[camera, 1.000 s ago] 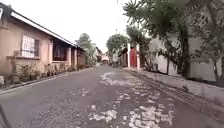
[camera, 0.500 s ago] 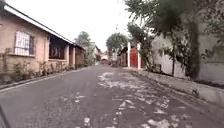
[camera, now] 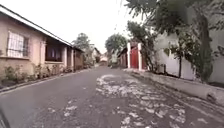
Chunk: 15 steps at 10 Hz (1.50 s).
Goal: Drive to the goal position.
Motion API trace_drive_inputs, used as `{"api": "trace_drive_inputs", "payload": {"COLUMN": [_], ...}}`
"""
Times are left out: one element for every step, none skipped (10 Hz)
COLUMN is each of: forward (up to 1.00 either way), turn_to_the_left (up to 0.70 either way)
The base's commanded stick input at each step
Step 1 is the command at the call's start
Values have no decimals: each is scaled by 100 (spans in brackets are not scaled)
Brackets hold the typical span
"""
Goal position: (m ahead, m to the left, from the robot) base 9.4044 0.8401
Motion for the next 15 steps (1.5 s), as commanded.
{"api": "trace_drive_inputs", "payload": {"forward": [70, 70, 70, 70, 70, 70, 70, 70, 70, 70, 70, 70, 70, 70, 70], "turn_to_the_left": [0, 0, 0, 0, 0, 0, 0, 0, 0, 0, 0, 0, 0, 0, 0]}}
